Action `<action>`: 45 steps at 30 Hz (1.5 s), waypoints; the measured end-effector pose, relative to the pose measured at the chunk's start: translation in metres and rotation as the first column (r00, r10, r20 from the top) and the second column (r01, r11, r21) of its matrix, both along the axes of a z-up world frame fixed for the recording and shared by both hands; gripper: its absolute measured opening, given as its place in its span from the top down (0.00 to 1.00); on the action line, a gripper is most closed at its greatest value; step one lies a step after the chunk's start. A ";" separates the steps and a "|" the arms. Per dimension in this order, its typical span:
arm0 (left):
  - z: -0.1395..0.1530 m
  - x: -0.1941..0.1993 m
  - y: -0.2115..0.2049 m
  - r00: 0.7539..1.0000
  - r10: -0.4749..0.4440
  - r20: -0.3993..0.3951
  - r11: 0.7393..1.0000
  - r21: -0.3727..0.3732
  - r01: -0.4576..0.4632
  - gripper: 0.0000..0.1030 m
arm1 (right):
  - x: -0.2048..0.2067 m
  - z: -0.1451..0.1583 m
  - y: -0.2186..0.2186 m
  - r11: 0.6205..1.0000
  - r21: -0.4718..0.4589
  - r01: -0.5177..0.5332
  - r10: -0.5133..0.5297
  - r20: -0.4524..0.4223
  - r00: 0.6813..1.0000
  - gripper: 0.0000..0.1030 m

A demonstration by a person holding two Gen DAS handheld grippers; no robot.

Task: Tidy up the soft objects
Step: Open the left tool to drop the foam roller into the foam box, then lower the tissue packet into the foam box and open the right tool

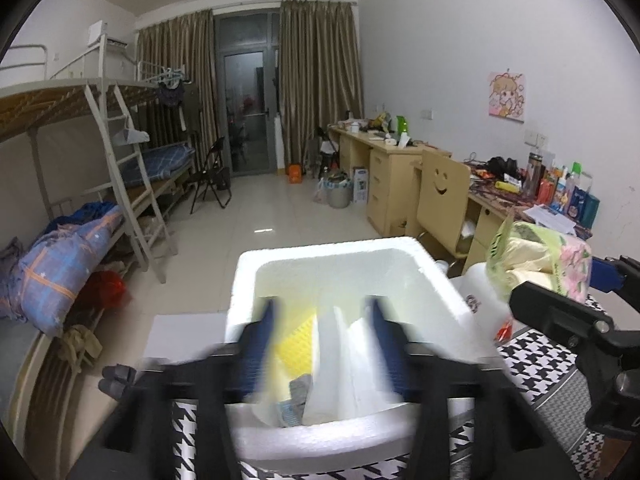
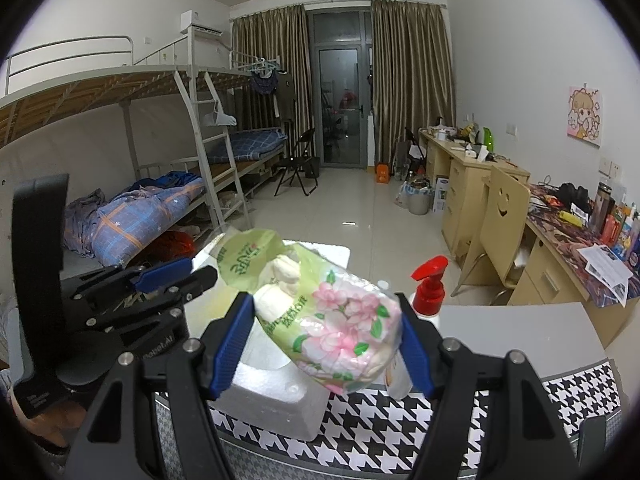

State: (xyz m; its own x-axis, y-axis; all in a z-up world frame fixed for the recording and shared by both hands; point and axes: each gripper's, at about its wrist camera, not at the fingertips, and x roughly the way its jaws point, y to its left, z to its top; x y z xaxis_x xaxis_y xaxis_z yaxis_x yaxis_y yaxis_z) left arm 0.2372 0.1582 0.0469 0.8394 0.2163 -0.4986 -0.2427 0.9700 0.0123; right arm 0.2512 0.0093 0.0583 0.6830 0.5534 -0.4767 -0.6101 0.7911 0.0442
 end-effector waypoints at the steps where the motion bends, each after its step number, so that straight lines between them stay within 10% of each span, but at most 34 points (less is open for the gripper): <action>1: 0.001 -0.002 0.001 1.000 0.011 0.011 1.000 -0.002 -0.011 0.19 | 0.000 0.000 0.001 1.000 0.000 0.000 0.000 -0.001 1.000 0.29; 16: 0.017 -0.034 0.015 0.990 0.112 0.085 0.993 0.018 -0.114 0.01 | 0.004 -0.003 0.013 1.000 -0.008 -0.028 0.028 -0.010 1.000 0.29; 45: 0.014 -0.091 0.045 0.969 0.219 0.117 0.975 0.017 -0.222 0.01 | 0.035 -0.022 0.062 0.998 -0.045 -0.046 0.041 -0.107 0.993 0.29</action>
State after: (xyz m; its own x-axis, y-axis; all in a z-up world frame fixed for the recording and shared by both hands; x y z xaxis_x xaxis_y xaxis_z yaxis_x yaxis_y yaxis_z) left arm 0.1461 0.2035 0.0610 0.8201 0.4160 -0.3929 -0.4522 0.8919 0.0005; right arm 0.2861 0.0716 0.0360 0.6032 0.5564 -0.5715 -0.6377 0.7668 0.0735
